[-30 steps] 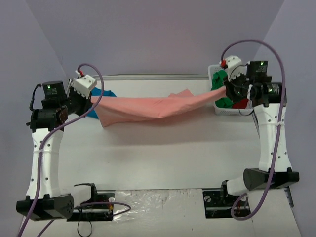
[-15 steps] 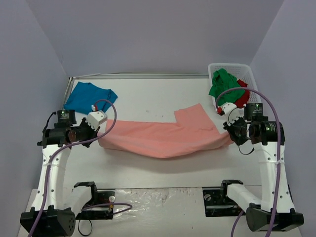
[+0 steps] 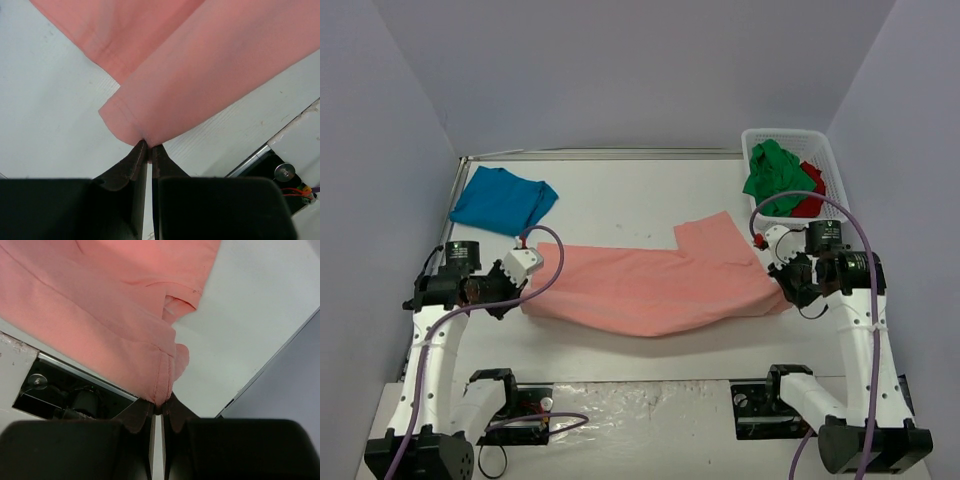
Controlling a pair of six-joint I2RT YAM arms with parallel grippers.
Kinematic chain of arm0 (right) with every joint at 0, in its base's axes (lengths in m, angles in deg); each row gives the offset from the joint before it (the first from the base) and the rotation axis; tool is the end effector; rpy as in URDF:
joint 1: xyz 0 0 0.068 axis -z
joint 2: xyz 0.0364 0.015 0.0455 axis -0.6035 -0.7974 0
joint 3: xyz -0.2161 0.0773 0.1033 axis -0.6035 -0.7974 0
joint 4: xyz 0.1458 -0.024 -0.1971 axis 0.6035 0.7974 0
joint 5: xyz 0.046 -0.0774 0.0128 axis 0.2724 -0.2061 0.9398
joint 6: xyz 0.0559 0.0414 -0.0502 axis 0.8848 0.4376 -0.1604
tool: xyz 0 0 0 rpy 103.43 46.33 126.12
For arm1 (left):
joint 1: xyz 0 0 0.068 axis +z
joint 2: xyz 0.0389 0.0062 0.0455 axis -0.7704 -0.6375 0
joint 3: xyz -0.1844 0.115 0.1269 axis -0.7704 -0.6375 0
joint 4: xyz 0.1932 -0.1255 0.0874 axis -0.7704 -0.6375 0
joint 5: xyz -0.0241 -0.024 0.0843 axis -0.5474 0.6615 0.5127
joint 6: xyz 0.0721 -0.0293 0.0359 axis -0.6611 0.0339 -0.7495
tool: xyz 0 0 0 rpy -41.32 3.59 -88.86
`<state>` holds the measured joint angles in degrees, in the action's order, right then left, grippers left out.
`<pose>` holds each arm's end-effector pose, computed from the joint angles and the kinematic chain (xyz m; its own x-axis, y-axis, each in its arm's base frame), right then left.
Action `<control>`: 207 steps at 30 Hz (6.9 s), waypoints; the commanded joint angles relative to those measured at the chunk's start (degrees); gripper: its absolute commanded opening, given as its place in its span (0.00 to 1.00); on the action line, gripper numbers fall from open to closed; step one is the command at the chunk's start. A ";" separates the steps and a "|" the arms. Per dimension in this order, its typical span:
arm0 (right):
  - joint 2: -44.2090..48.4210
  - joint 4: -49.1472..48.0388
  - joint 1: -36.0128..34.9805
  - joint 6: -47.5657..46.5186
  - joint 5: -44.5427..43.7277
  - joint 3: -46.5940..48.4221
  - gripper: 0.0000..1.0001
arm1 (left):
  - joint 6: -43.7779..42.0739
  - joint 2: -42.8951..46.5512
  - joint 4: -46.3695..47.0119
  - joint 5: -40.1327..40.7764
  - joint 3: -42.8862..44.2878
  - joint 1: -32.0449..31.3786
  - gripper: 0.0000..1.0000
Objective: Fold and stack the t-shirts
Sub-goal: Fold the flattened tshirt in 1/3 of the way, then grap the side of the flattened tshirt furthest away from the robot with both arms
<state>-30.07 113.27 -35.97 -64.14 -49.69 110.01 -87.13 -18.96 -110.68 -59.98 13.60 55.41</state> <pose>0.1878 0.0123 0.2883 -0.5547 -0.6046 -0.5717 -0.5887 0.7707 -0.2439 0.1720 -0.0236 0.2507 -0.4864 0.5321 -0.6930 0.7078 0.7050 0.0445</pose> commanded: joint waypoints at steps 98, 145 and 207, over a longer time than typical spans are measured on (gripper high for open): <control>-77.99 -22.20 -7.83 17.78 -3.94 54.86 0.55 | 21.85 -60.93 30.20 -2.88 33.04 -1.32 0.10; -83.10 -18.51 -8.35 13.03 -3.77 58.56 0.56 | 25.63 -63.58 39.25 6.00 33.93 -2.73 0.45; -102.17 -17.63 -6.33 23.40 2.12 78.86 0.01 | 21.15 -69.47 24.14 3.19 38.76 -6.23 0.02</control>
<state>-128.20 91.55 -42.42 -40.14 -46.33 190.45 -65.03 -90.09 -81.92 -55.96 53.43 51.10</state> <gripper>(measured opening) 0.038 0.045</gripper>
